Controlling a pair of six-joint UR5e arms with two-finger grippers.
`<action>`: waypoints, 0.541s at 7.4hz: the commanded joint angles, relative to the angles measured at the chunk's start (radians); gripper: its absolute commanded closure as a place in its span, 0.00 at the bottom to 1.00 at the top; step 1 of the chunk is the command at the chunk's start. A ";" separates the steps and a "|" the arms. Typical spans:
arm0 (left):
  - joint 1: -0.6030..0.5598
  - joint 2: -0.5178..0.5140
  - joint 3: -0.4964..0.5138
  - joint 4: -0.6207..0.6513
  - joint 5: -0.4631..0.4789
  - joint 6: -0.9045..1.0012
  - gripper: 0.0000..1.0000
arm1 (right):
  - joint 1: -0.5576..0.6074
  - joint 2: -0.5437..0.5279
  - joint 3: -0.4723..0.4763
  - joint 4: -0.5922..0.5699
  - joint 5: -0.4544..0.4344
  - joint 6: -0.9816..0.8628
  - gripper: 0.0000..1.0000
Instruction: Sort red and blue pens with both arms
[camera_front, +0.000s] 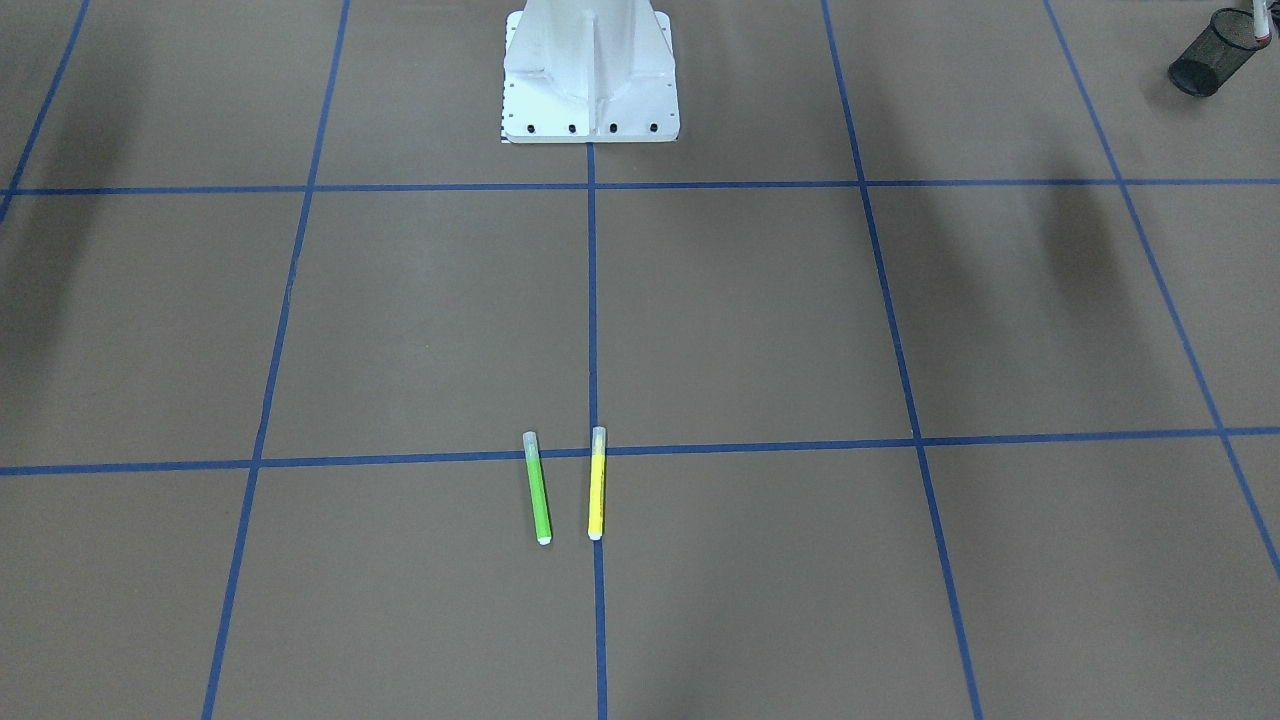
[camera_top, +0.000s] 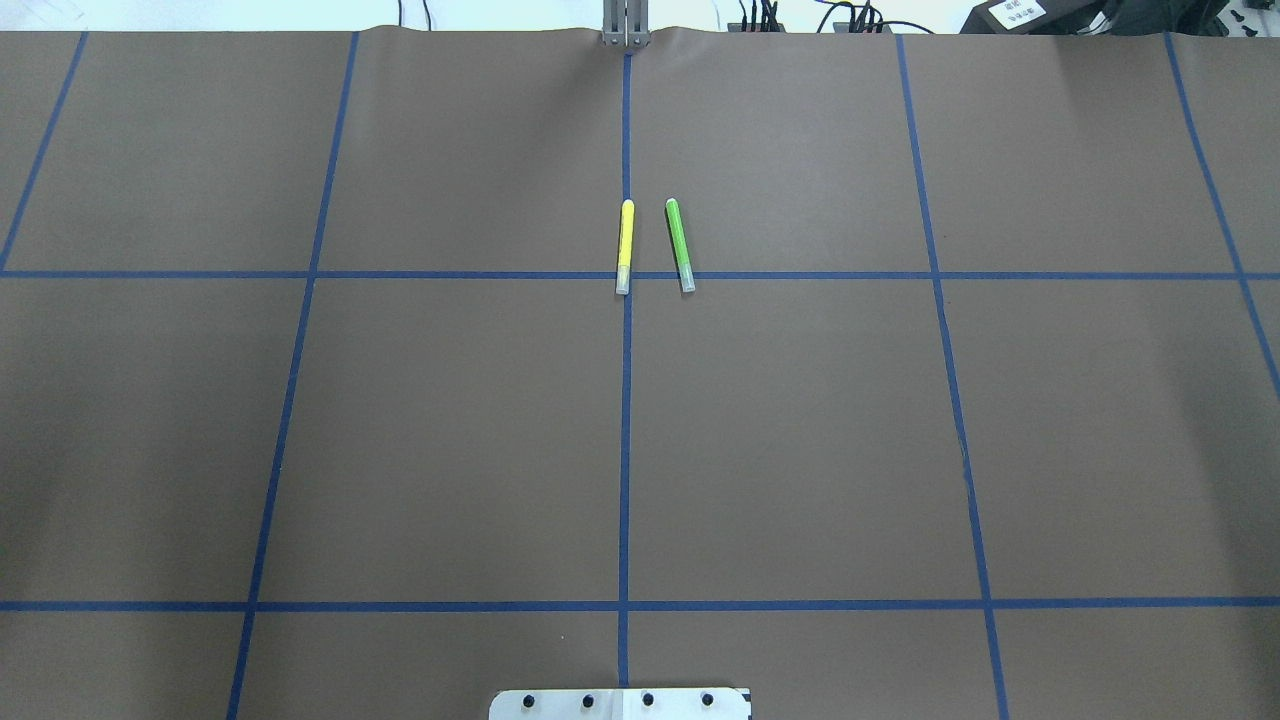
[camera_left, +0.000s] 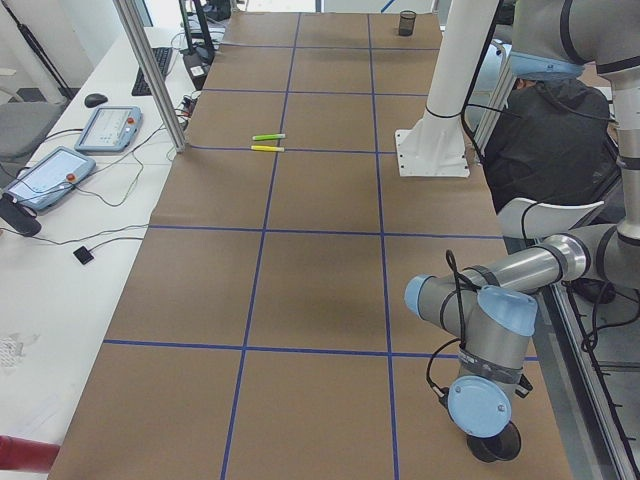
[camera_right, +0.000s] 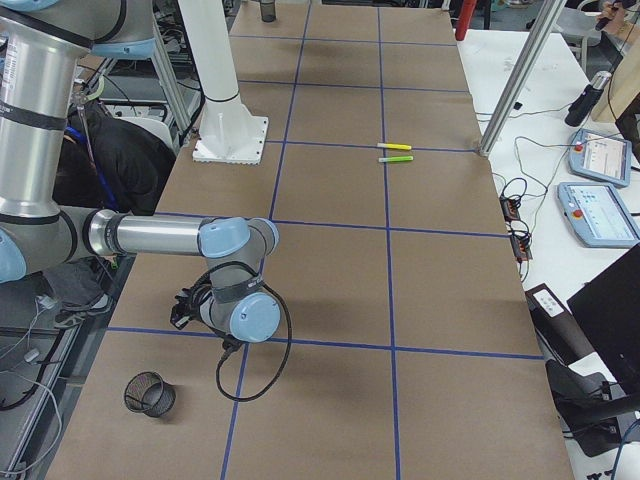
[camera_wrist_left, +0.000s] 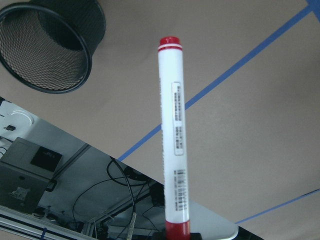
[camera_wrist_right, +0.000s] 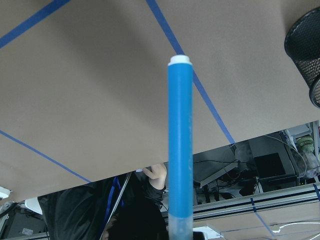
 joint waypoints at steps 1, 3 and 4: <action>-0.021 -0.051 0.179 -0.002 0.007 0.002 1.00 | 0.005 0.001 -0.003 -0.018 0.002 -0.003 1.00; -0.021 -0.059 0.212 -0.006 0.013 0.003 1.00 | 0.016 0.001 -0.003 -0.018 0.000 -0.004 1.00; -0.019 -0.059 0.215 -0.006 0.019 0.003 1.00 | 0.017 0.001 -0.003 -0.018 0.002 -0.017 1.00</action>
